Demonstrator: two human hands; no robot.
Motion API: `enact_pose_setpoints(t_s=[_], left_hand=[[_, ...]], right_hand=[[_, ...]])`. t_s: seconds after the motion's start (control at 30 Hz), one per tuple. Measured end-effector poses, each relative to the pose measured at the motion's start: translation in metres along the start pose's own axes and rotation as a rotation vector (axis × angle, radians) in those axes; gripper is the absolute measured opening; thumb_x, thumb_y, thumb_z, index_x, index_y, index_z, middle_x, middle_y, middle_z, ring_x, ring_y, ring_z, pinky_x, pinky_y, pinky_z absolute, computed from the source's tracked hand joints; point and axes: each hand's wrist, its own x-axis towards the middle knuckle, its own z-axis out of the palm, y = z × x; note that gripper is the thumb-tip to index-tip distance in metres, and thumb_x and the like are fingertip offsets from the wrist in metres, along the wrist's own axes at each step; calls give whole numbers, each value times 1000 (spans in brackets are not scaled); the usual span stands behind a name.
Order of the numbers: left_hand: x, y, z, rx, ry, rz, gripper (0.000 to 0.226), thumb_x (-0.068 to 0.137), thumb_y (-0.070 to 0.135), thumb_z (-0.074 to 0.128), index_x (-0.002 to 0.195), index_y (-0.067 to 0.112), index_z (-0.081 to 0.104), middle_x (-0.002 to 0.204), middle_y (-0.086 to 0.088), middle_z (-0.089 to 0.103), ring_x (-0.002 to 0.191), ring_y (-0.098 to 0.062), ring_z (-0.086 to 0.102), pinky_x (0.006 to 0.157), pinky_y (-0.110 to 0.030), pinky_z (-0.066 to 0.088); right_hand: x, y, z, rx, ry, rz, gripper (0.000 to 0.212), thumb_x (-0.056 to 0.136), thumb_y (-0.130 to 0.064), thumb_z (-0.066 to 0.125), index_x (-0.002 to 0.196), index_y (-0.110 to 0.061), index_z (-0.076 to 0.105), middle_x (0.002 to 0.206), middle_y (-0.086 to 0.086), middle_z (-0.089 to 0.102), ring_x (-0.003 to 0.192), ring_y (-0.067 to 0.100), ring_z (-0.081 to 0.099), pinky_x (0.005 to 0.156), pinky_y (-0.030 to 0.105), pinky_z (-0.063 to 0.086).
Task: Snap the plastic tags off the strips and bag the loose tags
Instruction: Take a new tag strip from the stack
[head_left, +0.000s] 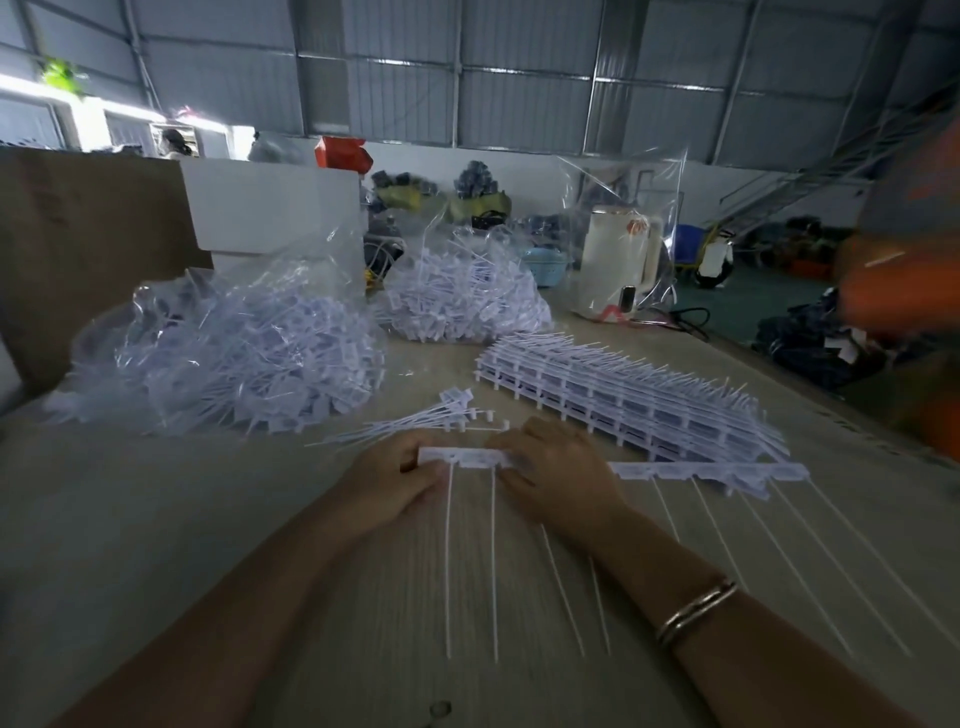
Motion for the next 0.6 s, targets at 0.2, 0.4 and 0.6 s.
enact_pose_setpoints(t_s=[0.2, 0.4, 0.6], left_hand=[[2, 2, 5, -162, 44, -44, 8, 91, 9, 56, 89, 7, 64, 62, 3, 63, 55, -7, 57, 48, -15, 43], [-1, 1, 5, -136, 41, 3, 2, 89, 9, 60, 89, 7, 61, 75, -6, 69, 64, -13, 60, 51, -18, 45], [-3, -4, 1, -194, 123, -24, 9, 92, 13, 56, 89, 19, 62, 80, -3, 68, 71, -16, 61, 60, -26, 48]], right_hand=[[5, -6, 5, 86, -36, -49, 38, 89, -42, 55, 125, -29, 50, 122, -4, 52, 100, 19, 56, 82, 29, 40], [4, -2, 5, 150, -40, -25, 27, 96, -44, 39, 110, -35, 60, 108, -10, 59, 93, 7, 56, 81, 25, 40], [2, 9, 3, 320, 6, 122, 24, 92, -45, 44, 102, -29, 60, 95, -11, 55, 81, 3, 52, 76, 26, 46]])
